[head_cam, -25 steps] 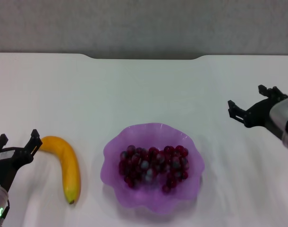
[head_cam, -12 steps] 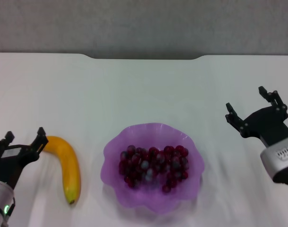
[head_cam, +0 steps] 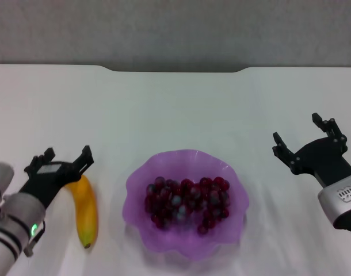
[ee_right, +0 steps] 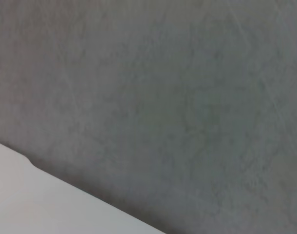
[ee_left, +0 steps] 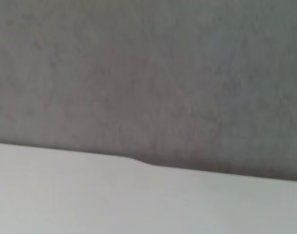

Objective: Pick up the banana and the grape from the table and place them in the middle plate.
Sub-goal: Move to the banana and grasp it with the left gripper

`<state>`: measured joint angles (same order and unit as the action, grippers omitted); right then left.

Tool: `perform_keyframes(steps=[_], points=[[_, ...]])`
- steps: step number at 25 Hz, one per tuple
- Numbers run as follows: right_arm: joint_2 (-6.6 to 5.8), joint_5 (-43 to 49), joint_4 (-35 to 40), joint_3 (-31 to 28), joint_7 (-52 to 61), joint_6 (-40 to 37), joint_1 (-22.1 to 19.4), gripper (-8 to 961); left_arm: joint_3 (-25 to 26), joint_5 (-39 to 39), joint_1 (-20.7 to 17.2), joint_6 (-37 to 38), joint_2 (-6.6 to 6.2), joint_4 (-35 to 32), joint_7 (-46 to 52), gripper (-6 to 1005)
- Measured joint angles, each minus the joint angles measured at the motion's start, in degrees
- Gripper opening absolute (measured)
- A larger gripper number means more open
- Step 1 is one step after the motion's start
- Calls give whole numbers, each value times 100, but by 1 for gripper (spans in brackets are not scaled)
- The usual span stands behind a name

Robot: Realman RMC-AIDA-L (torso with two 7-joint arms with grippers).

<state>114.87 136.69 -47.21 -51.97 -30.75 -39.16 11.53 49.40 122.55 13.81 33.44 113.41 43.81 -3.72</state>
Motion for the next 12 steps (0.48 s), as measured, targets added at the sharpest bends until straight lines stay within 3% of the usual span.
perform_keyframes(steps=[3, 5, 7, 9, 12], points=[[0, 1, 6, 10, 4, 31, 14, 883, 611, 8, -299, -696, 5, 823, -768, 910], [1, 3, 9, 21, 4, 79, 18, 883, 1090, 2, -600, -1233, 73, 1517, -1342, 910], [1, 4, 10, 43, 5, 134, 28, 884, 1731, -25, -853, -2116, 221, 2173, -1878, 910], [4, 5, 22, 94, 6, 163, 71, 884, 2358, -102, -941, -3280, 331, 2590, -2174, 909], [8, 7, 29, 156, 7, 218, 120, 884, 3016, -265, -819, -4655, 328, 2835, -2251, 909]])
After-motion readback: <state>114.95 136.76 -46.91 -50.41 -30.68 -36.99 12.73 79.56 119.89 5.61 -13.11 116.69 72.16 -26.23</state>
